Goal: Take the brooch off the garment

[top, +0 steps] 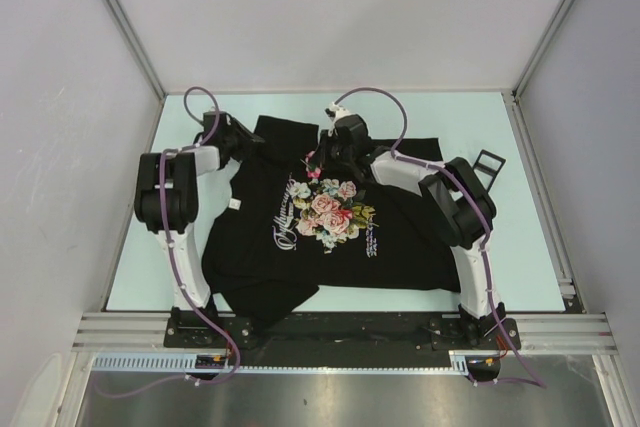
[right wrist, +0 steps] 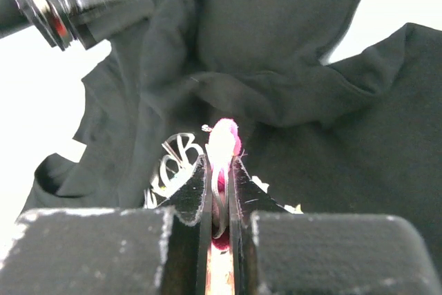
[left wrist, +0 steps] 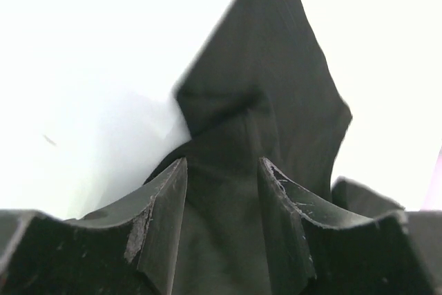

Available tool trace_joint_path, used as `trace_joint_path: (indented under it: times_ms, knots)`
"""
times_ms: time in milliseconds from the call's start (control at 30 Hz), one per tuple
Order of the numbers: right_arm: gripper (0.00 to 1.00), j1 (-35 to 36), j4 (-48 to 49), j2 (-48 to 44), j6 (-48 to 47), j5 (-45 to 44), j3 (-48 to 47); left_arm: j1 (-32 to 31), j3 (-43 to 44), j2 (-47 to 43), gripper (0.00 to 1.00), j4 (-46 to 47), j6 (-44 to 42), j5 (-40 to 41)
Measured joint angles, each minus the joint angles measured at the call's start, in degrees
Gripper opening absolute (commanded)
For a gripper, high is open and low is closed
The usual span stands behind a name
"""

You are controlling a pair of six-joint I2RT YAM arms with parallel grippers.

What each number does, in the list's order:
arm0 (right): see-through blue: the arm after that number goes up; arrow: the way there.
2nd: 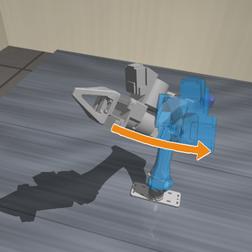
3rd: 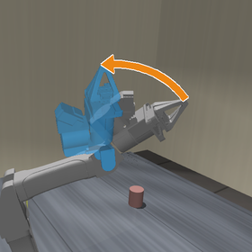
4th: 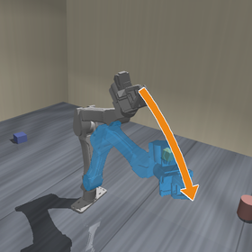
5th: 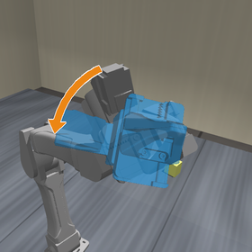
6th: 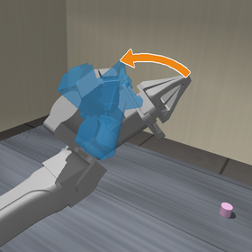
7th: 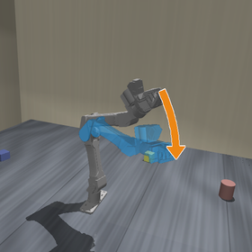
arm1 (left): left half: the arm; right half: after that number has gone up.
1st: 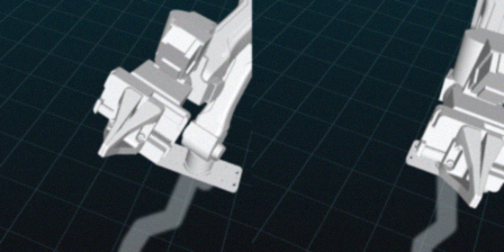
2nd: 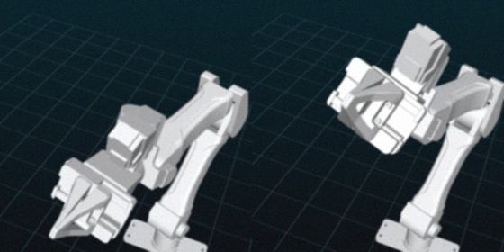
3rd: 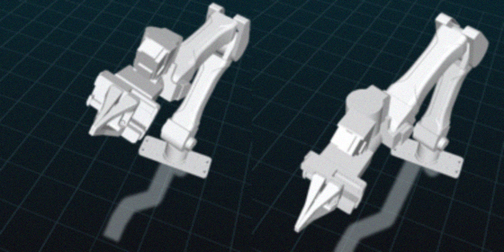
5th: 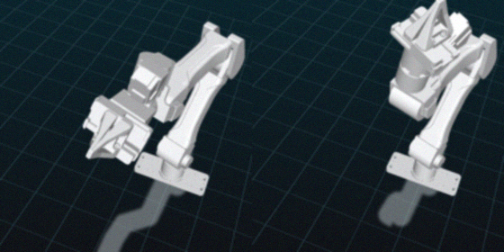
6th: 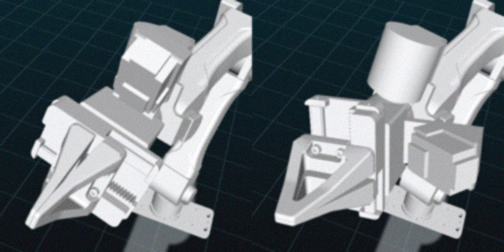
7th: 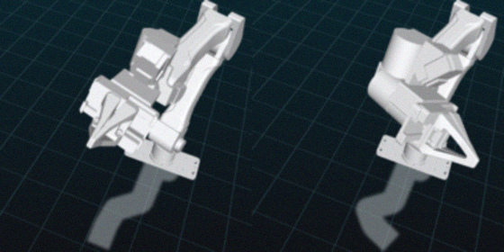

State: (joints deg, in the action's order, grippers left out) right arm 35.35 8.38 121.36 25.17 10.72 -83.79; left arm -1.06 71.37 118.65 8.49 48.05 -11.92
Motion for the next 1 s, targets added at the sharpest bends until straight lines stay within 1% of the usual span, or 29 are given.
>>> trace_joint_path:
  times_ms: [200, 267, 433, 467, 533, 567, 600, 700, 767, 867, 933, 1000]
  knots:
    - [0.0, 0.24, -7.34, 0.59, -1.86, -4.79, -4.79, 2.97, 3.13, 2.01, 0.5, -0.94, 1.7, 1.29]
    - [0.0, 0.2, -7.87, 0.59, -2.16, -5.09, -5.16, 3.5, 3.56, 2.27, 0.51, -1.01, 1.95, 1.25]
    - [0.0, -1.2, -4.98, 0.85, -1.22, 1.66, -3.98, 4.15, 8.52, 4.37, 0.54, -3.89, -1.01, 1.97]
    - [0.0, -1.62, -4.24, 1.01, -1.09, 3.56, -3.96, 4.09, 8.7, 4.33, 0.59, -4.17, -2.29, 2.51]
    - [0.0, -2.67, -2.86, 1.16, -0.81, 6.78, -3.93, 3.56, 8.31, 3.21, 0.65, -4.52, -5.27, 4.11]
    - [0.0, -3.19, -2.27, 1.16, -0.85, 8.24, -3.93, 3.32, 7.06, 1.79, 0.69, -4.68, -7.13, 5.66]
    - [0.0, -3.78, -1.73, 1.16, -0.9, 9.7, -3.93, 2.84, 5.9, 0.13, 0.71, -5.01, -8.46, 6.62]
    - [0.0, -5.22, 0.0, 1.16, -1.57, 13.94, -3.8, -0.15, 0.59, -8.0, 0.72, -4.26, -13.18, 8.96]
    - [0.0, -6.21, 1.92, 1.09, -1.66, 16.96, -2.91, -3.56, -3.04, -14.03, 0.69, 0.15, -15.45, 7.37]
    - [0.0, -8.04, 4.94, 0.22, -1.25, 21.51, 0.31, -8.26, -7.85, -19.34, 0.66, 9.97, -16.68, 1.07]
    - [0.0, -9.14, 6.4, -0.96, -1.2, 24.5, 2.78, -10.1, -11.04, -19.54, 0.65, 17.2, -15.74, -5.38]
    - [0.0, -10.25, 8.24, -2.54, -0.76, 27.19, 4.85, -10.34, -13.53, -18.43, 0.67, 21.81, -13.75, -9.99]
